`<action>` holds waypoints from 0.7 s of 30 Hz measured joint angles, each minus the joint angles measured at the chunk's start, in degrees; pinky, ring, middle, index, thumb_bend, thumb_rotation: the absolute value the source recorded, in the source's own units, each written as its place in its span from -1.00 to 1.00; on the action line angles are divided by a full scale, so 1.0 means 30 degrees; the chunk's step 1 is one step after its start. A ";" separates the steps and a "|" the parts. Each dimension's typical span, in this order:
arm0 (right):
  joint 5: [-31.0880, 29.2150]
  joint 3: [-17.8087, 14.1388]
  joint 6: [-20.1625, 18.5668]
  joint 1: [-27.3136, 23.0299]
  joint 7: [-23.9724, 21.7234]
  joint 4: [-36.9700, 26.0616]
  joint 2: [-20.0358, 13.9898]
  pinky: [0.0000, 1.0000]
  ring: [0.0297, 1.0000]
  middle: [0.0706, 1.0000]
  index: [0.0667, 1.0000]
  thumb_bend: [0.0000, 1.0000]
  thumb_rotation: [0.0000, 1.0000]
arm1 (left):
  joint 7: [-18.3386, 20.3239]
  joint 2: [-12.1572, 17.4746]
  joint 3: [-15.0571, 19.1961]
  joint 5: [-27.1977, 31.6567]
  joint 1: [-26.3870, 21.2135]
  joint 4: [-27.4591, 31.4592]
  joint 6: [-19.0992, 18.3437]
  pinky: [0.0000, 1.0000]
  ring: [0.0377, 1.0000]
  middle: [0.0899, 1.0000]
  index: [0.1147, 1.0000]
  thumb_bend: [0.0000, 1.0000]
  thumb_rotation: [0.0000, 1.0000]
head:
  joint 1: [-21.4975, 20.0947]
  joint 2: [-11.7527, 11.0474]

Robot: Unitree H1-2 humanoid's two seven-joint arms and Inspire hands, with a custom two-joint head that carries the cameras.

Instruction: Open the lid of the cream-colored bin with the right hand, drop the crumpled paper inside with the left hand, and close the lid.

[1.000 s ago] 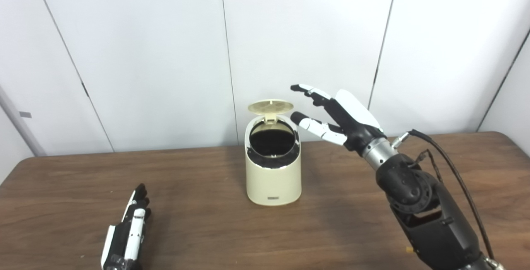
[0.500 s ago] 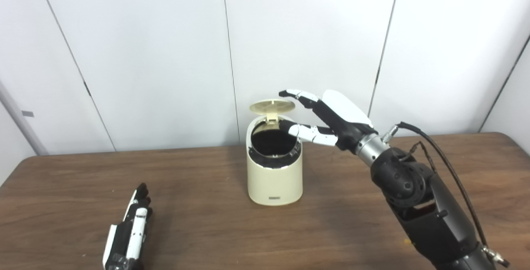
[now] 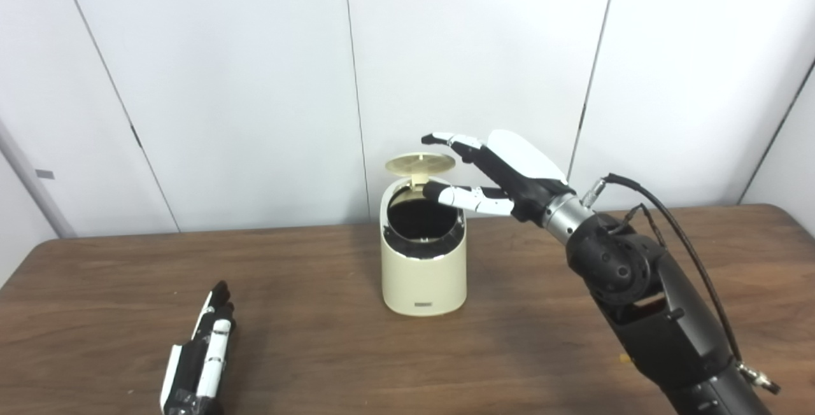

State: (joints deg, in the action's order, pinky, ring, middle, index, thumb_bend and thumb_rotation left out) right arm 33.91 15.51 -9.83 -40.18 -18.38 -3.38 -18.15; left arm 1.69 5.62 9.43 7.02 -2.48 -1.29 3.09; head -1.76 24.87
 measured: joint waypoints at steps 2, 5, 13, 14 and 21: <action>-0.0016 0.0057 0.0000 -0.0054 -0.0293 0.0008 -0.0061 0.60 0.82 0.78 0.73 0.16 0.92 | -0.0005 -0.0009 0.0001 0.0002 0.0001 0.0002 -0.0003 1.00 1.00 1.00 1.00 -0.32 0.59 | 0.0029 0.0000; 0.0041 0.0188 -0.0003 -0.0117 -0.0595 0.0011 -0.0141 0.60 0.81 0.77 0.70 0.16 0.90 | -0.0006 -0.0021 0.0004 0.0039 0.0005 0.0008 -0.0005 1.00 1.00 1.00 1.00 -0.33 0.58 | 0.0030 0.0088; 0.0503 0.0707 -0.0434 -0.0316 -0.1653 -0.0062 -0.0204 0.66 0.86 0.78 0.64 0.18 0.90 | -0.0002 -0.0060 0.0014 0.0106 0.0008 0.0008 0.0031 1.00 1.00 1.00 1.00 -0.28 0.58 | 0.0088 0.0263; 0.0551 0.0765 -0.0438 -0.0316 -0.1807 -0.0068 -0.0225 0.68 0.87 0.77 0.63 0.19 0.90 | -0.0004 -0.0066 0.0014 0.0104 0.0009 0.0008 0.0034 1.00 1.00 1.00 1.00 -0.28 0.58 | 0.0117 0.0293; 0.0999 0.1056 -0.0390 -0.0316 -0.2120 -0.0064 -0.0348 0.71 0.87 0.73 0.61 0.18 0.91 | -0.0016 -0.0117 0.0026 0.0103 0.0011 0.0007 0.0062 1.00 1.00 1.00 1.00 -0.32 0.58 | 0.0147 0.0381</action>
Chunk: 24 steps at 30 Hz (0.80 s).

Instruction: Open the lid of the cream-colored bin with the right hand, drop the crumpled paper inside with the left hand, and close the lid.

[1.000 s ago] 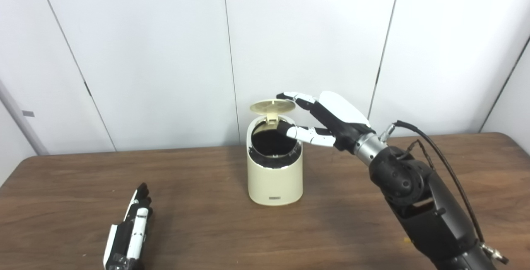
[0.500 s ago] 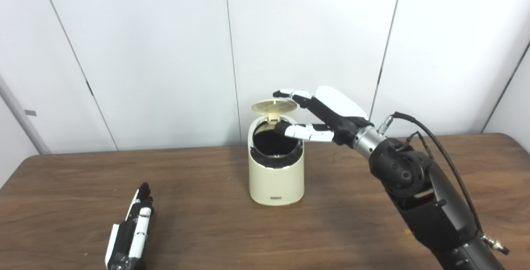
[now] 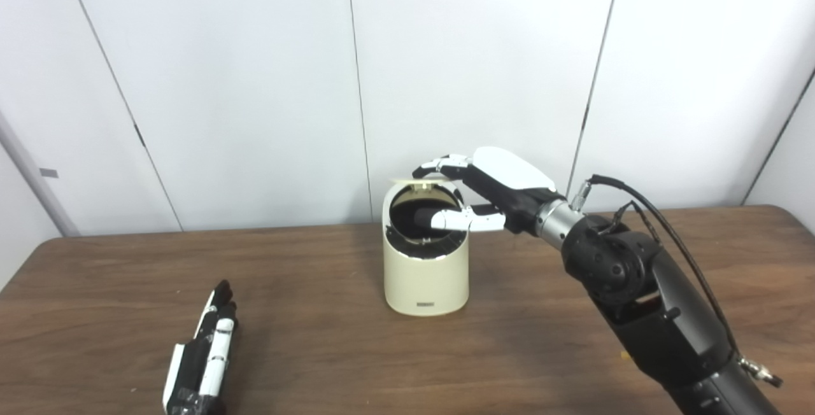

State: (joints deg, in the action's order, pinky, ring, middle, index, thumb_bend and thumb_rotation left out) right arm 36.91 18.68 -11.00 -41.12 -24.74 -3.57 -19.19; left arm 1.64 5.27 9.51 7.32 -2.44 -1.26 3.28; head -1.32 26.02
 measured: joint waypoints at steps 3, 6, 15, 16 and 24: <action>0.0166 0.0163 0.0108 0.0000 -0.0012 0.0014 -0.0088 0.77 0.88 0.70 0.59 0.16 0.92 | -0.0124 -0.0027 -0.0004 -0.0041 -0.0004 0.0001 0.0000 1.00 1.00 1.00 1.00 -0.33 0.60 | 0.0029 0.0029; 0.0294 0.0412 0.0566 0.0001 -0.0011 0.0099 -0.0376 0.84 0.89 0.69 0.57 0.14 0.94 | -0.0243 -0.0053 -0.0015 -0.0076 -0.0019 0.0001 0.0000 1.00 1.00 1.00 1.00 -0.34 0.62 | 0.0059 0.0088; 0.0670 0.0602 0.0818 0.0051 -0.0183 0.0172 -0.0634 0.85 0.93 0.68 0.58 0.15 0.98 | -0.0357 -0.0180 -0.0026 -0.0076 -0.0045 0.0016 -0.0008 1.00 1.00 1.00 1.00 -0.29 0.63 | 0.0088 0.0205; 0.0699 0.0607 0.0841 0.0095 -0.0200 0.0095 -0.0658 0.85 0.93 0.67 0.57 0.15 0.98 | -0.0359 -0.0185 -0.0038 -0.0090 -0.0048 0.0017 -0.0006 1.00 1.00 1.00 1.00 -0.29 0.63 | 0.0117 0.0234; 0.0671 0.0581 0.1592 0.0904 -0.0185 -0.0034 -0.0781 0.85 0.97 0.68 0.57 0.16 1.00 | -0.0367 -0.0220 -0.0069 -0.0112 -0.0042 0.0075 -0.0013 1.00 1.00 1.00 1.00 -0.27 0.61 | 0.0146 0.0352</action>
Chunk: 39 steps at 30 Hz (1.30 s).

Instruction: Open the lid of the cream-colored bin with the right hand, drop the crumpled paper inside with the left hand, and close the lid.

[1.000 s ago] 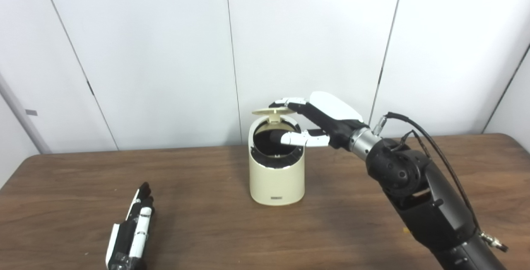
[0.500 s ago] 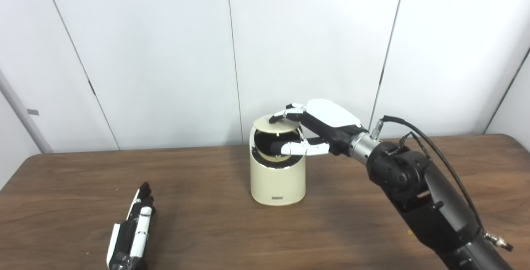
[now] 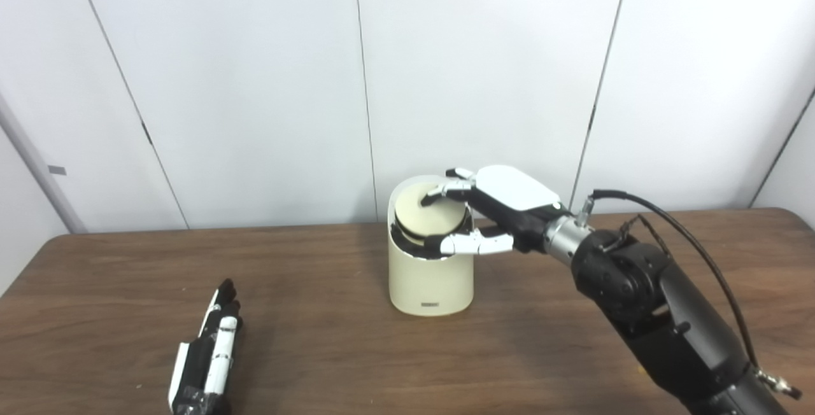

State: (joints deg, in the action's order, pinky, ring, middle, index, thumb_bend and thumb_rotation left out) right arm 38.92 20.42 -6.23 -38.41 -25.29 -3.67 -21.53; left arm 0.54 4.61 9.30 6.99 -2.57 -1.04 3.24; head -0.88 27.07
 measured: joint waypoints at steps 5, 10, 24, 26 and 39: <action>0.0041 -0.0032 0.0477 0.0246 0.0209 -0.0049 -0.0098 0.90 0.98 0.69 0.57 0.17 1.00 | 0.0011 -0.0013 -0.0008 0.0025 0.0001 0.0018 -0.0005 1.00 1.00 1.00 1.00 -0.27 0.61 | 0.0000 0.0059; 0.0220 -0.0013 0.0803 0.0546 0.0440 -0.0174 -0.0202 0.99 1.00 0.71 0.59 0.16 1.00 | 0.0003 -0.0016 -0.0046 0.0007 0.0024 0.0072 -0.0082 1.00 1.00 1.00 1.00 -0.25 0.63 | 0.0029 0.0146; 0.0802 0.0034 0.1234 0.1166 0.0365 -0.0728 -0.0380 1.00 1.00 0.73 0.59 0.17 1.00 | -0.0038 -0.0045 -0.0096 0.0024 0.0092 0.0173 -0.0114 1.00 1.00 1.00 1.00 -0.23 0.60 | 0.0088 0.0439; 0.0922 0.0034 0.1268 0.1216 0.0360 -0.0801 -0.0389 1.00 1.00 0.73 0.59 0.17 1.00 | -0.0037 -0.0046 -0.0097 0.0032 0.0092 0.0180 -0.0115 1.00 1.00 1.00 1.00 -0.23 0.59 | 0.0117 0.0526; 0.1422 0.0049 0.1305 0.1778 0.0244 -0.1497 -0.0465 1.00 1.00 0.73 0.60 0.18 1.00 | -0.0049 -0.0083 -0.0119 0.0070 0.0123 0.0263 -0.0138 1.00 1.00 1.00 1.00 -0.23 0.57 | 0.0146 0.0732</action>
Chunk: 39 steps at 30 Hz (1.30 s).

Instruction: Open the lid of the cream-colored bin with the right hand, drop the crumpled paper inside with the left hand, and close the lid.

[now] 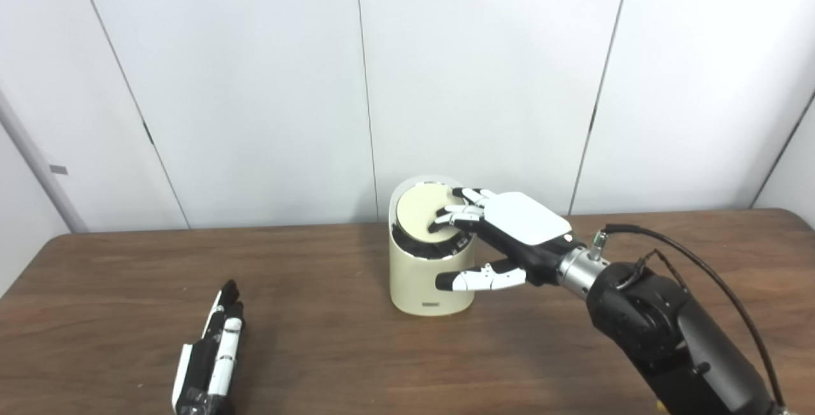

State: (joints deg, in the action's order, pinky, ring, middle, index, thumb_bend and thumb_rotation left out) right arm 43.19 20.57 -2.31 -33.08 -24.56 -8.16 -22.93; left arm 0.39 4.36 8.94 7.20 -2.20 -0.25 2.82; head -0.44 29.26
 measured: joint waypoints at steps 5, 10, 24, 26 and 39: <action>0.0043 0.0002 0.0086 0.0086 0.0033 -0.0020 0.0000 1.00 1.00 0.74 0.61 0.19 1.00 | -0.0018 -0.0001 0.0003 0.0000 0.0001 0.0000 -0.0004 1.00 1.00 1.00 1.00 -0.23 0.57 | 0.0030 0.0089; 0.0076 0.0002 0.0100 0.0248 0.0030 -0.0145 0.0000 1.00 1.00 0.74 0.61 0.19 1.00 | -0.0011 -0.0010 0.0016 0.0092 0.0002 0.0001 -0.0006 1.00 1.00 1.00 1.00 -0.25 0.55 | 0.0030 0.0147; 0.0301 0.0141 0.0098 0.0298 0.0010 -0.0174 0.0000 1.00 1.00 0.77 0.61 0.18 1.00 | -0.0019 -0.0088 0.0032 0.0114 0.0061 0.0093 -0.0051 1.00 1.00 1.00 1.00 -0.23 0.55 | 0.0029 0.0293; 0.0384 0.0203 0.0091 0.0297 0.0000 -0.0173 0.0000 1.00 1.00 0.77 0.61 0.18 1.00 | -0.0012 -0.0087 0.0050 0.0224 0.0070 0.0094 -0.0048 1.00 1.00 1.00 1.00 -0.24 0.53 | 0.0030 0.0294; 0.0719 0.0357 0.0175 0.0282 0.0119 -0.0012 0.0002 1.00 1.00 0.77 0.64 0.17 1.00 | -0.0021 -0.0088 0.0026 0.0458 0.0160 0.0153 -0.0050 1.00 1.00 1.00 1.00 -0.23 0.54 | 0.0059 0.0352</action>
State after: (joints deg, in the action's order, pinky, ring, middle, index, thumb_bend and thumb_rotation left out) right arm 45.34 21.64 -1.79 -32.23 -24.20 -8.20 -22.92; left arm 0.33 4.10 9.02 8.57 -1.72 0.21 2.67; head -0.26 30.32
